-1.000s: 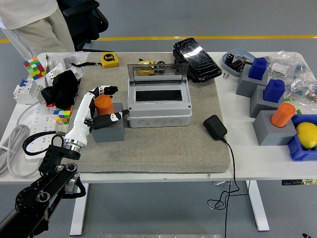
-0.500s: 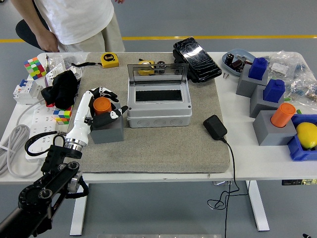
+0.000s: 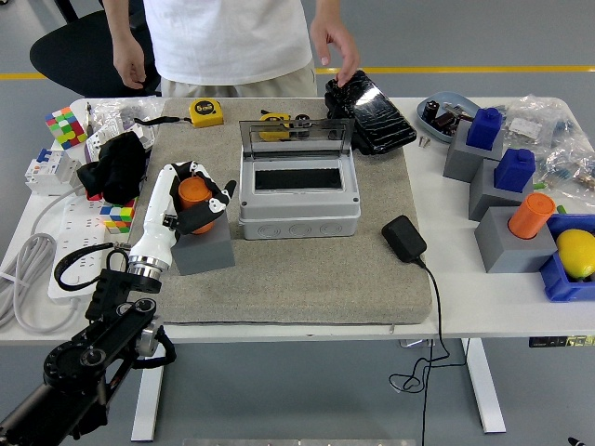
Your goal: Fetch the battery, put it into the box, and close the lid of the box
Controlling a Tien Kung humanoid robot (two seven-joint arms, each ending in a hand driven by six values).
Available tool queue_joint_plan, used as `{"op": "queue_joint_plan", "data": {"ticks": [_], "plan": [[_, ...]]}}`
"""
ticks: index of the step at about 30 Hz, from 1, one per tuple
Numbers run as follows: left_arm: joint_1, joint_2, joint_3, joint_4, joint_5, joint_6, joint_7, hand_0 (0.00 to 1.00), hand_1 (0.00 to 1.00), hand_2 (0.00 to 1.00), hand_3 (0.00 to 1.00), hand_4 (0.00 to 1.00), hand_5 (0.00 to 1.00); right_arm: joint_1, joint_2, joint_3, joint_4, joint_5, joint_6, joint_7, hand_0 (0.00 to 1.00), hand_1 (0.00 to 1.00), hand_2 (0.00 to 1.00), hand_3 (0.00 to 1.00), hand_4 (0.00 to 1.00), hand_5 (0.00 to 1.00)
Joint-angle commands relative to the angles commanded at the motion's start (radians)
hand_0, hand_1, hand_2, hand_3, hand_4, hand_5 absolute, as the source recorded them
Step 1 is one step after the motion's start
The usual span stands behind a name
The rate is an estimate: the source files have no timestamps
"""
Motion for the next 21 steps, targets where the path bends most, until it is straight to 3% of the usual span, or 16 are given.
{"op": "queue_joint_plan", "data": {"ticks": [3,7,10,14,15,20,21], "plan": [[0.0,0.003,-0.003,-0.03,0.018,0.002,0.014,0.086,0.066,0.139,0.191,0.619,0.002,-0.001,0.001,0.003,-0.001,0.001,0.0,0.002,0.567,0.628,0.655,0.555,0.951,0.489],[-0.015,0.019,-0.005,-0.103,0.096,0.003,0.096,0.086,0.066,0.139,0.191,0.619,0.002,-0.003,0.003,0.007,-0.001,0.001,-0.001,0.004,0.567,0.628,0.655,0.555,0.951,0.489],[-0.051,0.037,0.026,-0.15,0.183,-0.007,0.175,0.083,0.067,0.139,0.195,0.639,0.002,-0.004,0.005,0.01,-0.001,0.0,-0.001,0.006,0.569,0.626,0.655,0.555,0.952,0.488],[-0.129,0.056,0.109,-0.18,0.298,-0.013,0.265,0.083,0.067,0.139,0.195,0.639,0.002,-0.003,0.006,0.011,0.0,0.001,-0.002,0.007,0.569,0.626,0.655,0.555,0.952,0.488],[-0.153,0.057,0.132,-0.183,0.326,-0.013,0.288,0.083,0.064,0.143,0.202,0.689,0.002,-0.002,0.006,0.011,0.0,0.001,-0.002,0.007,0.569,0.626,0.655,0.556,0.952,0.488],[-0.274,0.034,0.245,-0.164,0.474,-0.009,0.429,0.083,0.064,0.143,0.202,0.689,0.002,0.0,0.005,0.012,0.0,0.003,-0.003,0.009,0.569,0.626,0.655,0.556,0.952,0.488],[-0.301,0.024,0.266,-0.151,0.509,-0.013,0.46,0.085,0.067,0.147,0.221,0.747,0.002,0.0,0.005,0.01,0.0,0.004,-0.003,0.008,0.566,0.625,0.654,0.555,0.952,0.488]]}}
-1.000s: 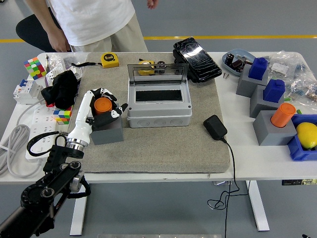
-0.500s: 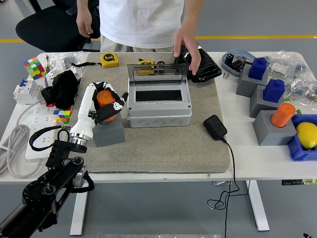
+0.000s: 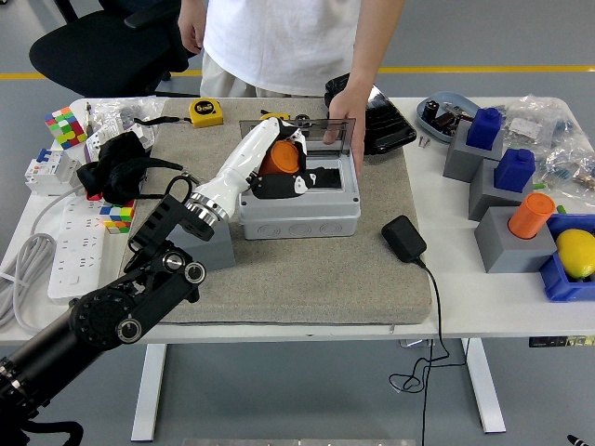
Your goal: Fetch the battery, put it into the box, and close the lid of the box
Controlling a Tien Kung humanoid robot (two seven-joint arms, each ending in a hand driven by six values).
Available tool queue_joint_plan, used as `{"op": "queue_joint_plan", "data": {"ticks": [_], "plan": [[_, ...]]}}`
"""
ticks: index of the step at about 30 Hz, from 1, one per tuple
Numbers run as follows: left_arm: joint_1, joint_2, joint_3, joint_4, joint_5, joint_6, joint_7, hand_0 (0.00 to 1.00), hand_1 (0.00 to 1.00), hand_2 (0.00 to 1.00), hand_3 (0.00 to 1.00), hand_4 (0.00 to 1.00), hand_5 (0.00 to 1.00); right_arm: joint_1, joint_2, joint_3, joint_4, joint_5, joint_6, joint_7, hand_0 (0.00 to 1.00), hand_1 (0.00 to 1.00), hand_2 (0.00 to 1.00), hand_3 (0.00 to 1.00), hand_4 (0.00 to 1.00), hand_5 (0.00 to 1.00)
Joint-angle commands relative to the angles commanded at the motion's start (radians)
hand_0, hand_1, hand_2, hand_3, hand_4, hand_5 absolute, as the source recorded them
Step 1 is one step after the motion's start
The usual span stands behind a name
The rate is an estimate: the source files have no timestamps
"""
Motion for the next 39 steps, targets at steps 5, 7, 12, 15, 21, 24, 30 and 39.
{"op": "queue_joint_plan", "data": {"ticks": [5,7,12,15,21,24,30,39], "plan": [[-0.082,-0.039,0.064,0.051,0.132,-0.023,0.111,0.085,0.067,0.147,0.221,0.747,0.002,-0.003,-0.001,-0.005,0.0,0.005,0.0,-0.001,0.566,0.625,0.654,0.555,0.952,0.488],[-0.117,-0.047,0.095,0.08,0.182,-0.036,0.152,0.088,0.069,0.147,0.232,0.778,0.002,-0.004,-0.001,-0.009,0.0,0.007,0.0,-0.002,0.567,0.626,0.655,0.555,0.952,0.489],[-0.181,-0.047,0.158,0.147,0.236,-0.053,0.197,0.089,0.075,0.154,0.244,0.836,0.002,-0.005,-0.001,-0.013,0.0,0.008,0.0,-0.002,0.567,0.626,0.655,0.554,0.951,0.489],[-0.208,-0.047,0.186,0.181,0.24,-0.057,0.207,0.089,0.075,0.154,0.244,0.836,0.002,-0.002,-0.001,-0.016,0.001,0.007,-0.001,-0.001,0.567,0.626,0.655,0.554,0.951,0.489],[-0.251,-0.047,0.217,0.235,0.257,-0.052,0.219,0.103,0.088,0.165,0.24,0.908,0.002,0.0,-0.001,-0.023,0.002,0.008,0.0,-0.001,0.568,0.625,0.655,0.553,0.951,0.488],[-0.267,-0.047,0.227,0.262,0.228,-0.048,0.223,0.133,0.119,0.186,0.242,0.941,0.002,0.001,-0.003,-0.027,0.003,0.008,-0.001,-0.002,0.566,0.626,0.655,0.554,0.951,0.488],[-0.269,-0.047,0.221,0.289,0.198,-0.033,0.194,0.231,0.253,0.267,0.322,0.998,0.067,0.003,-0.003,-0.036,0.003,0.009,-0.001,-0.002,0.566,0.626,0.655,0.553,0.95,0.488],[-0.256,-0.047,0.232,0.297,0.168,-0.034,0.138,0.474,0.514,0.426,0.611,0.998,0.201,0.004,-0.003,-0.043,0.004,0.007,0.001,-0.003,0.567,0.626,0.653,0.554,0.952,0.485]]}}
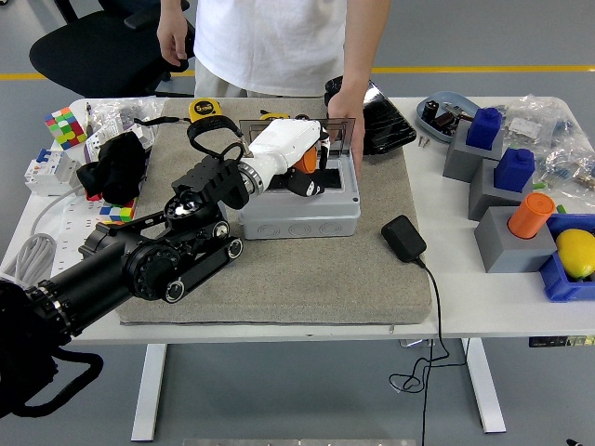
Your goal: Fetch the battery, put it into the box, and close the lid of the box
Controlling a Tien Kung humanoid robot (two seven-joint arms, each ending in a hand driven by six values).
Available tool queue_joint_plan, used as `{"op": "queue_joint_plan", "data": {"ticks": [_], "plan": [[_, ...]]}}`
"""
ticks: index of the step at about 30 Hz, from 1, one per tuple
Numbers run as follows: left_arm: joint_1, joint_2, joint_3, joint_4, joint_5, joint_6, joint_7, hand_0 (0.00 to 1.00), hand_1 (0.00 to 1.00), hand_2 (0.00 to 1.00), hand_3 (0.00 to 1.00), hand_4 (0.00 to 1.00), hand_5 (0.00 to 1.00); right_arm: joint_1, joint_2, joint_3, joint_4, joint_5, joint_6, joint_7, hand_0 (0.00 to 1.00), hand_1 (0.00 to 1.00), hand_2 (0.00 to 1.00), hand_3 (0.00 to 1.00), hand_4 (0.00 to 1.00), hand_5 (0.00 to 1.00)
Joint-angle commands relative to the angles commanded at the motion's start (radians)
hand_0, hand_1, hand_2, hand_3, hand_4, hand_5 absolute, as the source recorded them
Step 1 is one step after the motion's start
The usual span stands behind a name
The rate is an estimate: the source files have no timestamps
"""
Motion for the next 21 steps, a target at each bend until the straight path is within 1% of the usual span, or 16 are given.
{"op": "queue_joint_plan", "data": {"ticks": [2,3,8,9,14,15,20,21], "plan": [[0.003,0.0,0.001,-0.002,0.001,0.002,-0.007,0.474,0.514,0.426,0.611,0.998,0.201,-0.001,0.0,0.002,0.0,-0.002,0.0,0.0,0.567,0.626,0.653,0.554,0.952,0.485],[0.004,0.0,0.001,-0.002,0.002,0.001,-0.01,0.642,0.666,0.597,0.76,0.998,0.228,-0.001,0.0,0.003,0.001,-0.003,0.0,0.0,0.566,0.626,0.654,0.554,0.951,0.486],[0.008,0.0,0.003,0.001,0.004,-0.004,-0.014,0.642,0.666,0.597,0.76,0.998,0.228,-0.001,0.0,0.009,0.002,-0.008,-0.001,0.001,0.566,0.626,0.654,0.554,0.951,0.486],[0.008,0.0,0.003,0.0,0.003,-0.005,-0.013,0.644,0.676,0.621,0.794,0.998,0.257,-0.001,0.0,0.009,0.002,-0.009,-0.001,0.001,0.566,0.626,0.653,0.554,0.951,0.487],[0.017,0.0,-0.012,-0.019,-0.005,-0.007,-0.012,0.644,0.676,0.621,0.794,0.998,0.257,-0.003,0.001,0.012,0.001,-0.009,-0.001,0.001,0.566,0.626,0.653,0.554,0.951,0.487],[0.019,0.0,-0.018,-0.026,-0.006,-0.006,-0.012,0.588,0.659,0.612,0.795,0.998,0.26,-0.004,0.001,0.013,0.001,-0.009,0.0,0.0,0.568,0.626,0.653,0.554,0.951,0.486],[0.033,0.0,-0.043,-0.063,-0.02,0.007,-0.024,0.588,0.659,0.612,0.795,0.998,0.26,-0.005,0.002,0.016,0.001,-0.009,-0.001,0.001,0.568,0.626,0.653,0.554,0.951,0.486],[0.035,0.0,-0.049,-0.07,-0.019,0.008,-0.025,0.508,0.596,0.591,0.736,0.998,0.27,-0.004,0.002,0.016,0.001,-0.009,-0.001,0.001,0.568,0.626,0.653,0.554,0.951,0.487]]}}
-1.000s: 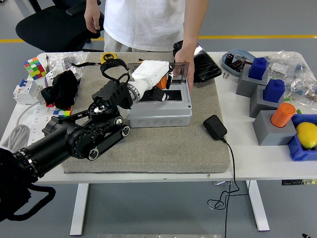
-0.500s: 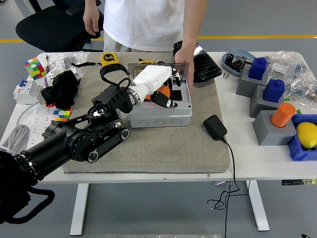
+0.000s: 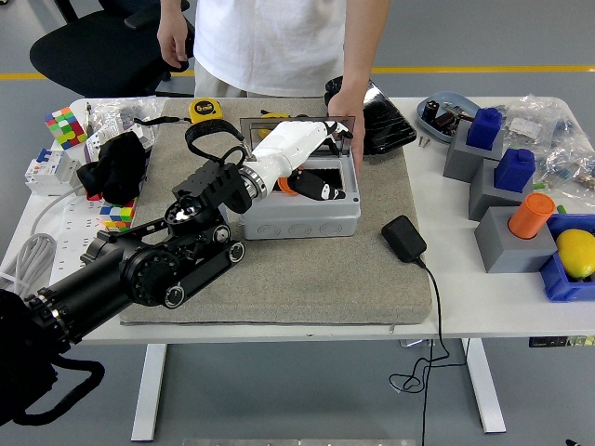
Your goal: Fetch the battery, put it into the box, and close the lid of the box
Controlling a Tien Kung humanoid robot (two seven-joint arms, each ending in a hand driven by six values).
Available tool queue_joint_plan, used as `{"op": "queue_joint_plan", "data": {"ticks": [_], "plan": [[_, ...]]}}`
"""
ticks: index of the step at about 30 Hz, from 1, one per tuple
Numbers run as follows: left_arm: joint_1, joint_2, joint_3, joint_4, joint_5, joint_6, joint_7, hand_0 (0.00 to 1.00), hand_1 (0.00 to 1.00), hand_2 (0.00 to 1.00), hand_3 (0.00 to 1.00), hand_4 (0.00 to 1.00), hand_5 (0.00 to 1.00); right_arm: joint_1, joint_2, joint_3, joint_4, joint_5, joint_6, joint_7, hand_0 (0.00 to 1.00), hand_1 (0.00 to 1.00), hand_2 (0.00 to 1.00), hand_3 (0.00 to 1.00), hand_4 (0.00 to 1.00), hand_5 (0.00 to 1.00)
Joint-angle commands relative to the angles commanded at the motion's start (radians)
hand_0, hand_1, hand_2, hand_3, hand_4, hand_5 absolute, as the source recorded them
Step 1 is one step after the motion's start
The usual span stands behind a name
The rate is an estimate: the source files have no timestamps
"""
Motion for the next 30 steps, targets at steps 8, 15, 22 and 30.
{"op": "queue_joint_plan", "data": {"ticks": [8,15,22,30], "plan": [[0.059,0.0,-0.056,-0.091,-0.009,-0.004,0.001,0.403,0.531,0.493,0.623,0.998,0.249,0.0,0.002,0.012,0.0,-0.003,-0.001,0.001,0.568,0.625,0.653,0.553,0.95,0.488],[0.141,0.001,-0.105,-0.203,-0.008,-0.011,-0.001,0.457,0.573,0.525,0.571,0.998,0.287,-0.004,0.001,0.017,-0.001,-0.003,0.0,0.001,0.567,0.626,0.653,0.554,0.951,0.486],[0.221,0.07,-0.174,-0.278,0.014,-0.017,0.012,0.489,0.607,0.56,0.579,0.998,0.293,-0.003,0.002,0.026,-0.001,-0.009,0.0,0.002,0.568,0.626,0.653,0.554,0.951,0.485],[0.298,0.16,-0.238,-0.312,0.016,-0.023,0.023,0.543,0.666,0.673,0.626,0.998,0.297,-0.006,-0.001,0.032,-0.002,-0.008,0.001,0.002,0.568,0.626,0.653,0.554,0.951,0.487]]}}
